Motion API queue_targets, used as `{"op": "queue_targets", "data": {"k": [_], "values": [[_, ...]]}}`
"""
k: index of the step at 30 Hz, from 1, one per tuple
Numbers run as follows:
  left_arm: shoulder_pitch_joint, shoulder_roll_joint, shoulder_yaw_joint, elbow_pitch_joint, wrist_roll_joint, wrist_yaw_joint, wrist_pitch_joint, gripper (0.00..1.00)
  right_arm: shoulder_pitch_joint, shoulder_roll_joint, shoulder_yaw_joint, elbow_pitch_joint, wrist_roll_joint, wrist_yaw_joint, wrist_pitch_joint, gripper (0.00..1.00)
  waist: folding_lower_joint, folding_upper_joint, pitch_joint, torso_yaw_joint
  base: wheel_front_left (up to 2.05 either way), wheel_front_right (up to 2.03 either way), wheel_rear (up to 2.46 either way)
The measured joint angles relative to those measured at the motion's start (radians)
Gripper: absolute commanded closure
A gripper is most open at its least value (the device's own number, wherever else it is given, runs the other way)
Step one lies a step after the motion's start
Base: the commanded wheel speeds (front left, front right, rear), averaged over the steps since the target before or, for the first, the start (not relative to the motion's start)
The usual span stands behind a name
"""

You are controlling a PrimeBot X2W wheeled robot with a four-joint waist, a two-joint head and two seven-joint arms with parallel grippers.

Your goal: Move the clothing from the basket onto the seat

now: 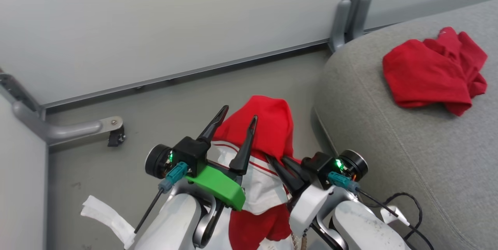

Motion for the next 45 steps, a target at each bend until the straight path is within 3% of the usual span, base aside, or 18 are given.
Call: {"op": "queue_targets", "data": {"k": [17, 22, 30, 35, 41, 45], "values": [[0.067, 0.017, 0.074, -0.019, 0.059, -0.015, 0.0, 0.0, 0.101, -0.001, -0.082, -0.074, -0.019, 0.0, 0.0, 1.0, 0.0, 0.0, 0.021, -0.289, 0.0, 0.0, 0.0], [0.059, 0.011, 0.041, -0.005, 0.068, -0.019, 0.0, 0.0, 0.132, -0.002, -0.178, -0.118, -0.047, 0.0, 0.0, 1.0, 0.0, 0.0, 0.036, -0.374, 0.0, 0.0, 0.0], [0.002, 0.026, -0.036, 0.022, 0.05, -0.02, 0.0, 0.0, 0.131, -0.007, -0.284, -0.196, -0.117, 0.0, 0.0, 1.0, 0.0, 0.0, 0.106, -0.424, 0.0, 0.0, 0.0], [-0.012, 0.059, -0.062, 0.016, 0.037, -0.02, 0.0, 0.0, 0.001, -0.088, -0.34, -0.244, -0.143, 0.0, 0.0, 1.0, 0.0, 0.0, 0.158, -0.436, 0.02, 0.02, 0.02], [-0.025, 0.114, -0.064, 0.004, 0.034, -0.02, 0.0, 0.0, -0.225, -0.247, -0.378, -0.263, -0.16, 0.0, 0.0, 1.0, 0.0, 0.0, 0.23, -0.442, 0.0, 0.0, 0.0], [-0.03, 0.151, -0.05, -0.008, 0.044, -0.02, 0.0, 0.0, -0.387, -0.315, -0.412, -0.238, -0.165, 0.0, 0.0, 1.0, 0.0, 0.0001, 0.283, -0.444, 0.0, 0.0, 0.0]]}}
